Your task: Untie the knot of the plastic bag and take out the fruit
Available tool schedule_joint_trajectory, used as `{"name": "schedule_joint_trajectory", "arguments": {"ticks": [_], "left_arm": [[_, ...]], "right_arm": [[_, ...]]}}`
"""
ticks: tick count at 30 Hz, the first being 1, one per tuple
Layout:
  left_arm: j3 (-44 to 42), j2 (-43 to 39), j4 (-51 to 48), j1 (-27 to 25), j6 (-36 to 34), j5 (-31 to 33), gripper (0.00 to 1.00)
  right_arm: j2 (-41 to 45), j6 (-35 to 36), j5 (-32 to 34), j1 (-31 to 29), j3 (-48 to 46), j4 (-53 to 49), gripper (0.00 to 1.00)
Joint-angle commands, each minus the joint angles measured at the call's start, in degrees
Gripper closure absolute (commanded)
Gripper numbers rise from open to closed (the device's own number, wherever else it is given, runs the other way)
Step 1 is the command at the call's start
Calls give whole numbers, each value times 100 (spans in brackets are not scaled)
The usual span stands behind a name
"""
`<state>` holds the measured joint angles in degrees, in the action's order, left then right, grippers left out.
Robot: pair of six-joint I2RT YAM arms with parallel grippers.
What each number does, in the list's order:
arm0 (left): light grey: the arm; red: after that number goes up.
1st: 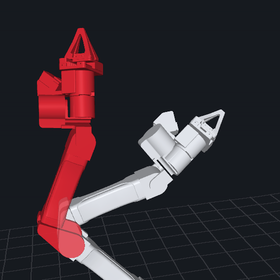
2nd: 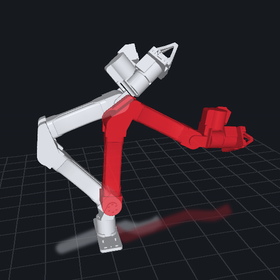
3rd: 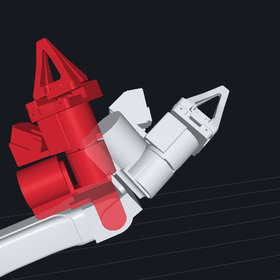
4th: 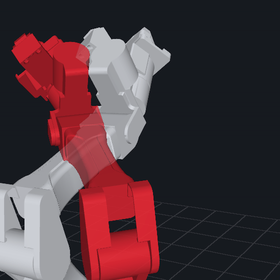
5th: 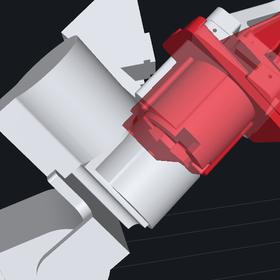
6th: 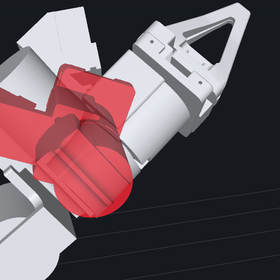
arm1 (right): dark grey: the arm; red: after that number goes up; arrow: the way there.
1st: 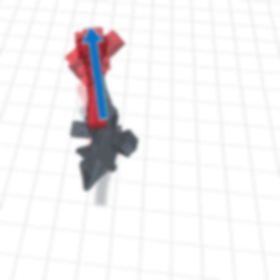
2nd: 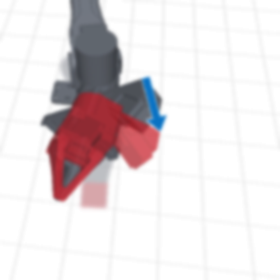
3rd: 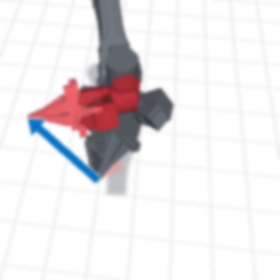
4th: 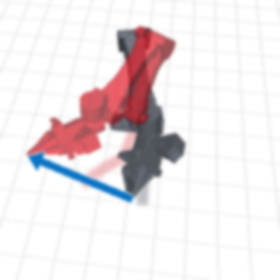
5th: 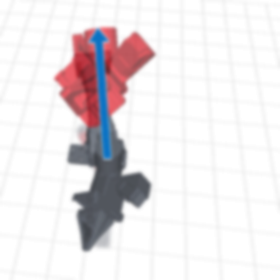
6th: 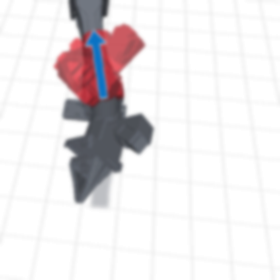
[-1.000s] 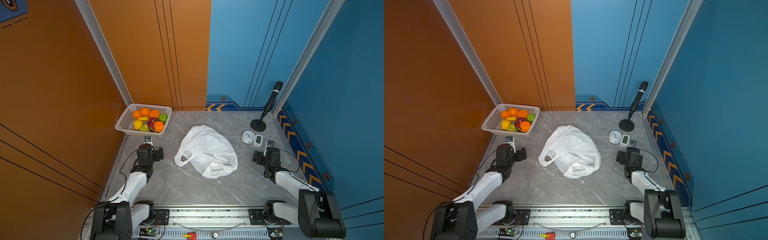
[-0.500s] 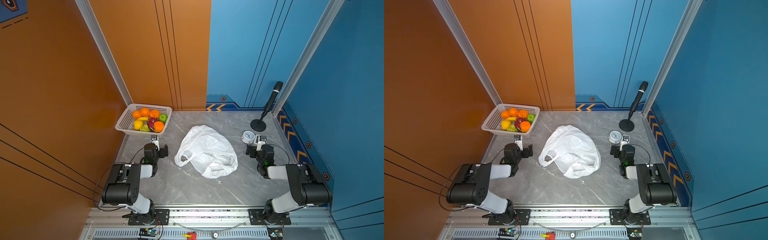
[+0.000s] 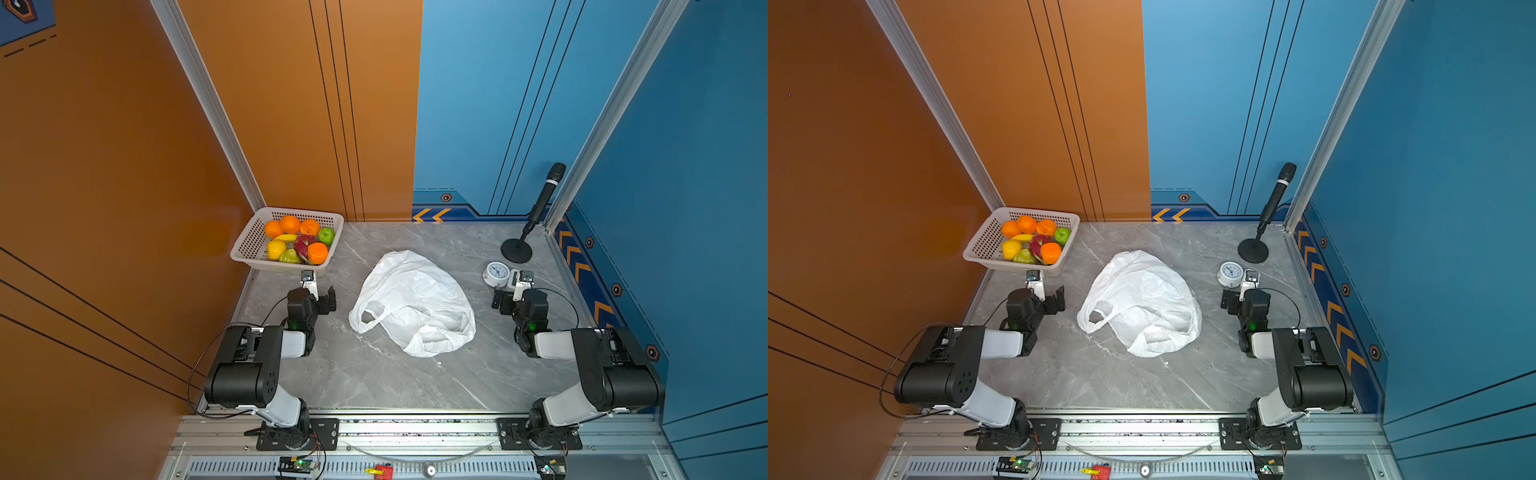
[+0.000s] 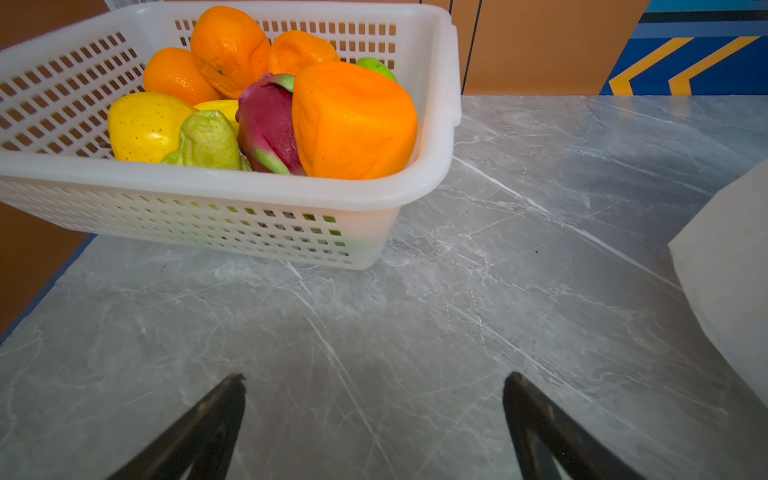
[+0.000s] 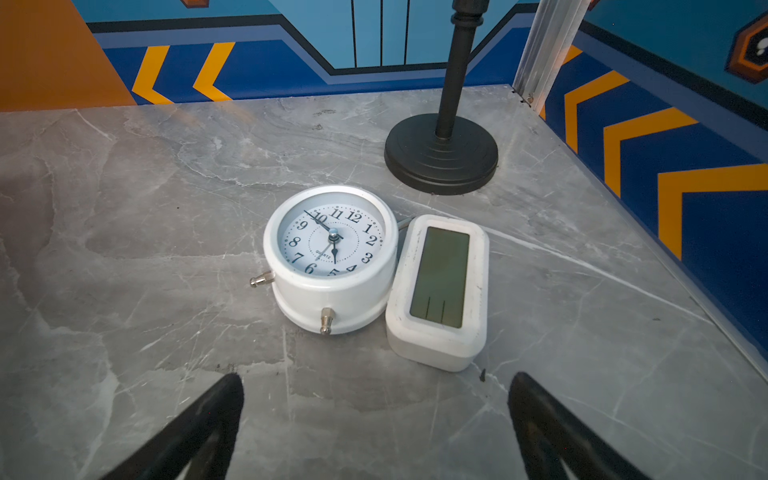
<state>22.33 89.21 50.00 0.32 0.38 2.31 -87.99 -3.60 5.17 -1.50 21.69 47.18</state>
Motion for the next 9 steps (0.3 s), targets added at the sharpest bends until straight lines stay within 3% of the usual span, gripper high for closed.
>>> {"name": "schedule_joint_trajectory", "arguments": {"ticks": [1, 9], "left_arm": [[-24, -6, 140, -18, -56, -38, 3], [-23, -3, 135, -23, -56, -33, 3]], "right_arm": [[-6, 35, 26, 43, 118, 65, 1], [18, 52, 61, 27, 89, 99, 0]]}}
